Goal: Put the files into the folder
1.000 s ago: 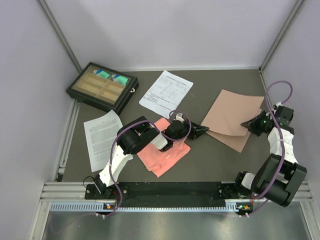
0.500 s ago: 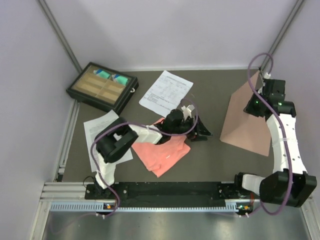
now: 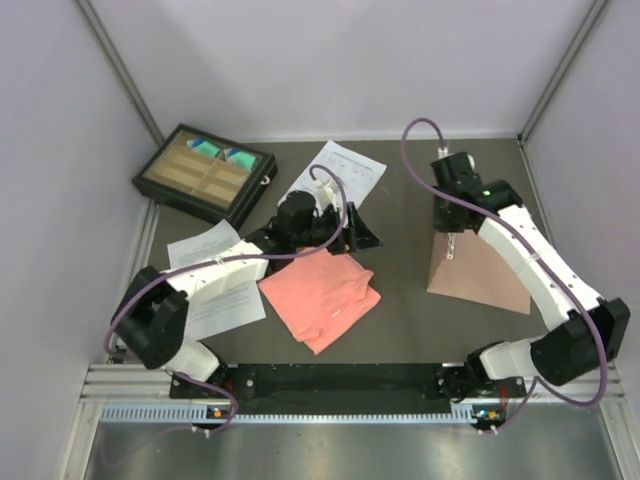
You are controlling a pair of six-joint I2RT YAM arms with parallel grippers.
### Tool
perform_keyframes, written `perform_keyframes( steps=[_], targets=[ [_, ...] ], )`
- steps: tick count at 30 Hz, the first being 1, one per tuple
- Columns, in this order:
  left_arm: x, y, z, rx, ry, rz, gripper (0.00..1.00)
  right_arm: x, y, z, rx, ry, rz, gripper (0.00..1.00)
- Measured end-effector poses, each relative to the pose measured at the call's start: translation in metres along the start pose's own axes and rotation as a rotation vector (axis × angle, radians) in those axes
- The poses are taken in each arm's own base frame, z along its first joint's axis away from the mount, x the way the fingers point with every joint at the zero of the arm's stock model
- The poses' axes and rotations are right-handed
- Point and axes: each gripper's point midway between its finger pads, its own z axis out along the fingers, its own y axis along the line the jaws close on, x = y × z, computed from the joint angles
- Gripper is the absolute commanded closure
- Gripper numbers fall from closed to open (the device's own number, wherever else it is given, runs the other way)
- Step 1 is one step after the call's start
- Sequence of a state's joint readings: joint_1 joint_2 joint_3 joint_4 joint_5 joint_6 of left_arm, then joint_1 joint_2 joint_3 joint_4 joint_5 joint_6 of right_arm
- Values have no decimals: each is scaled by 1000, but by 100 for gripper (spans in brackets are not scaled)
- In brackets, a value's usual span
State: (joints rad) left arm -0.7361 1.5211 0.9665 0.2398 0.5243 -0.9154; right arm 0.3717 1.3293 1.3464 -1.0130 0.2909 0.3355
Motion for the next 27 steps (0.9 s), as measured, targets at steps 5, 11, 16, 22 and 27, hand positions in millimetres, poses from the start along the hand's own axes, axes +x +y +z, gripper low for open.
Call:
perform_keyframes(
  steps=[5, 11, 16, 22, 27],
  targets=[
    [-29, 21, -35, -117, -106, 24, 19, 13, 39, 18, 14, 39, -87, 63],
    [-41, 62, -57, -247, -153, -33, 16, 20, 81, 21, -108, 50, -114, 27],
    [-40, 79, -53, -278, -135, -61, 7, 16, 97, 30, -186, 25, -95, 14],
    [-25, 101, -23, -249, -45, -152, 2, 15, 107, 42, -319, 45, -40, 12],
    [-12, 105, 3, -199, 1, -200, 6, 20, 108, 54, -424, 80, 21, 10]
  ],
)
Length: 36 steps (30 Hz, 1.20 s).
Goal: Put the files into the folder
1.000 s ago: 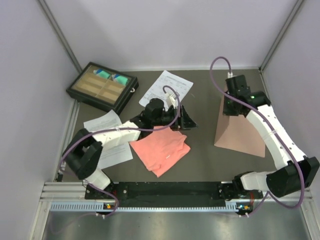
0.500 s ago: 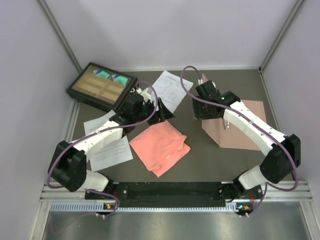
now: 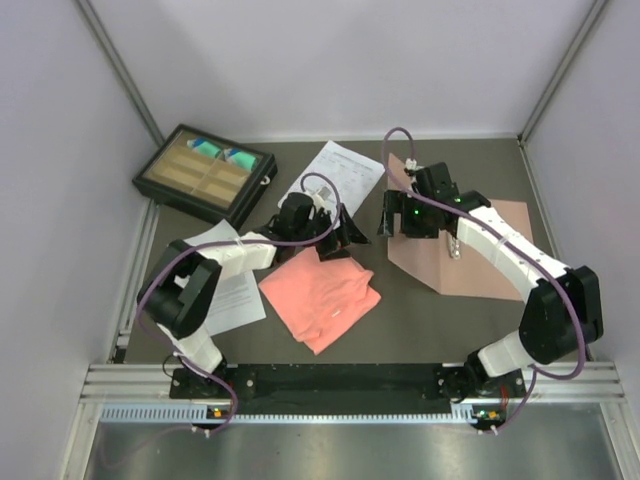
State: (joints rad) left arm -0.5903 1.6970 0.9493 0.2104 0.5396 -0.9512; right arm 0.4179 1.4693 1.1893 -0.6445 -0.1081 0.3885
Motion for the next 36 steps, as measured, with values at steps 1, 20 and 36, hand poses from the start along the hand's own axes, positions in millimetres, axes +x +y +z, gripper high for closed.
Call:
perform_keyframes(
  steps=[1, 20, 36],
  targets=[
    [1, -1, 2, 2, -3, -5, 5, 1, 2, 3, -41, 1, 17, 10],
    [-12, -17, 10, 9, -81, 23, 2, 12, 12, 32, -330, 73, 202, 6],
    [-19, -11, 28, -147, -28, 167, 10, 17, -52, -6, 54, -35, 160, 7]
  ],
)
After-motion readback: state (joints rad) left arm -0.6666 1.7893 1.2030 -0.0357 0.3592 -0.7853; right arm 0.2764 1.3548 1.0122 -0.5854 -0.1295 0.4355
